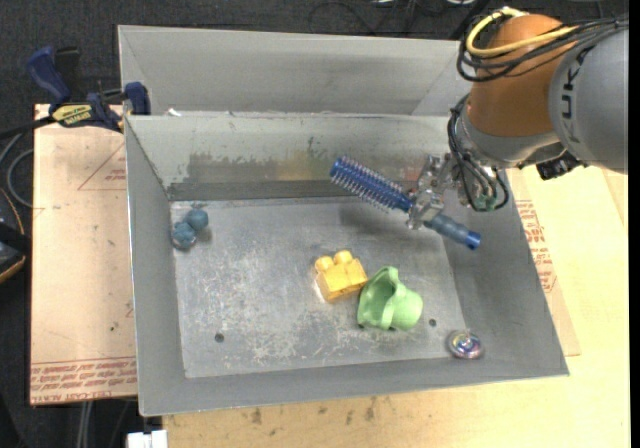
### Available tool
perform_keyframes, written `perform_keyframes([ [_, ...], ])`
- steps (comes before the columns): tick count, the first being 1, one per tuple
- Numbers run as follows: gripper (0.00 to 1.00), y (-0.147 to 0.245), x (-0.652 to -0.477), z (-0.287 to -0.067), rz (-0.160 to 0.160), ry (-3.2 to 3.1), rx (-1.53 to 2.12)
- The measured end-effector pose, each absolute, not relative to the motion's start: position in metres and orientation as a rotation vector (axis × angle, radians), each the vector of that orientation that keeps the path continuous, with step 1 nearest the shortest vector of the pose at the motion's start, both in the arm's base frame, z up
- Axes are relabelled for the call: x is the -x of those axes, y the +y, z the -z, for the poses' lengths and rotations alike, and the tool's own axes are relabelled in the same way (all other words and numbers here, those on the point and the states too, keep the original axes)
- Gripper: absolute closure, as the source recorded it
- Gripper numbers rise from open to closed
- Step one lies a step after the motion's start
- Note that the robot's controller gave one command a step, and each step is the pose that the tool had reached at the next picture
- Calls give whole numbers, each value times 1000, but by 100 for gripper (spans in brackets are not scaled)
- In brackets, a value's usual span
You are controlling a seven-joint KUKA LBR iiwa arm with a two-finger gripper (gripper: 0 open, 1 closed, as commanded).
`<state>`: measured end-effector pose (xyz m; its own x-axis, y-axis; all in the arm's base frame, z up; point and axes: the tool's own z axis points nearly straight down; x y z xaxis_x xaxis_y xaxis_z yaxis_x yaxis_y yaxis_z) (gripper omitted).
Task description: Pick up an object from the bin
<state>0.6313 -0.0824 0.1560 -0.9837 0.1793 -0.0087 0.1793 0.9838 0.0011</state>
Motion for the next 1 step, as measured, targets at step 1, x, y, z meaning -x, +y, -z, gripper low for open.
perform_keyframes([
  [1, 100, -82, -632, -183, -1, 3124, -281],
])
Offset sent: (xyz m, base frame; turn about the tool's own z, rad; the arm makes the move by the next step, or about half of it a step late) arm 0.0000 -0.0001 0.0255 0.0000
